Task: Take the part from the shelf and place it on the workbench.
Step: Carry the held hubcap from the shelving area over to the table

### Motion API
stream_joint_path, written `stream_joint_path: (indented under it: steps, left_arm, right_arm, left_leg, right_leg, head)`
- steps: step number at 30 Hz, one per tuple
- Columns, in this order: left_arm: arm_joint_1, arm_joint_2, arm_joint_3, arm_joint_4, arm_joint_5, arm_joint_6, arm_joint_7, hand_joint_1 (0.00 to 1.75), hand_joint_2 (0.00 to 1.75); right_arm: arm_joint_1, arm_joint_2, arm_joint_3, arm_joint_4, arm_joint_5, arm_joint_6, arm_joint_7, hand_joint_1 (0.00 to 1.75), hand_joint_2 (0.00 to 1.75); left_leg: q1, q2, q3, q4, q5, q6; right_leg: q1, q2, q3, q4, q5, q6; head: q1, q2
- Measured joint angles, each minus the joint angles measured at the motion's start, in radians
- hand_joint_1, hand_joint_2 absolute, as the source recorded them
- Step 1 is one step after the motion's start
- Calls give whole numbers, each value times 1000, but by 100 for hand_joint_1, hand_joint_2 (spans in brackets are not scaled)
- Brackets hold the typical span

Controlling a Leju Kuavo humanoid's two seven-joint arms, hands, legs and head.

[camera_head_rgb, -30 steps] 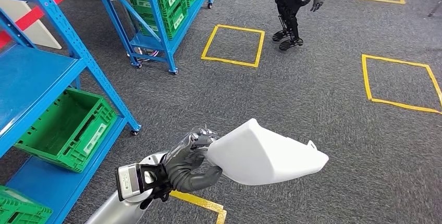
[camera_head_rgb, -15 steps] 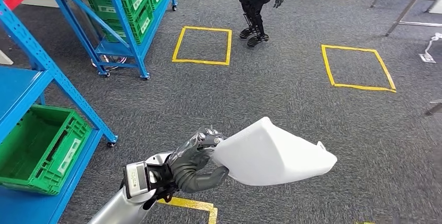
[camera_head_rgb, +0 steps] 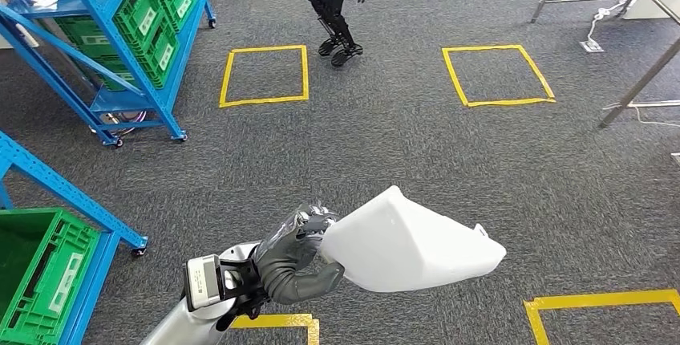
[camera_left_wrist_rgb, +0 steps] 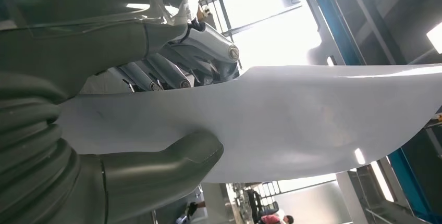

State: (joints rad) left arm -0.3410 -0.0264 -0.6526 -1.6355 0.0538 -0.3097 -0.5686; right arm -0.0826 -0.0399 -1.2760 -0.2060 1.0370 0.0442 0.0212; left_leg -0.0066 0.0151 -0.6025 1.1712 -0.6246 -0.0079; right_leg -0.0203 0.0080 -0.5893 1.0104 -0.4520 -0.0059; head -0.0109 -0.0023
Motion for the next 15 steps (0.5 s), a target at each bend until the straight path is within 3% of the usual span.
stream_joint_path:
  steps: [2, 3, 5, 7, 9, 11, 13, 15]
  left_arm:
    - [11, 2, 5, 3, 3, -4, -4, 175, 175]
    - [15, 2, 7, 4, 6, -5, -6, 175, 175]
    - [20, 2, 10, 6, 13, -6, -10, 175, 175]
    - [21, 1, 14, 6, 16, -6, -14, 175, 175]
    - [23, 0, 17, 6, 17, -6, -16, 175, 175]
    - [24, -1, 19, 6, 18, -6, -21, 175, 175]
    - [24, -3, 22, 7, 18, -5, -30, 175, 175]
    - [28, -2, 31, 8, 15, -2, -40, 175, 175]
  right_arm:
    - [-1, 0, 0, 0, 1, -2, 8, 0, 0]
    - [0, 0, 0, 0, 1, -3, 12, 0, 0]
    - [1, 0, 0, 0, 1, -8, 21, 0, 0]
    - [-1, 1, 0, 0, 1, -11, 26, 0, 0]
    - [-2, 2, 0, 0, 2, -13, 28, 0, 0]
    - [0, 3, 0, 0, 5, -14, 34, 0, 0]
    - [2, 4, 0, 0, 9, -16, 45, 0, 0]
    - [0, 5, 0, 0, 12, -17, 54, 0, 0]
  left_leg:
    - [1, -13, -59, 112, -33, 1]
    - [1, -15, -63, 115, -20, 2]
    - [2, -31, -13, 5, 50, 7]
    - [5, -83, 51, -130, 102, 12]
    - [5, -110, 71, -178, 108, 18]
    - [3, -87, 74, -182, 112, 27]
    - [5, -59, 79, -188, 119, 38]
    - [4, -28, 78, -191, 122, 44]
  right_leg:
    - [1, 24, -4, 0, 3, -3]
    - [1, 37, -5, 0, 4, -3]
    - [1, 63, -4, 1, 7, 1]
    - [1, 87, -7, 2, 10, 9]
    - [-2, 110, -17, 2, 16, 22]
    - [-8, 125, -26, 3, 22, 34]
    - [-4, 86, -49, 41, -1, 41]
    - [1, 27, -103, 154, -61, 44]
  head:
    - [0, 0]
    - [0, 0]
    - [0, 0]
    - [1, 0]
    - [1, 0]
    - [1, 0]
    - [5, 0]
    - [11, 0]
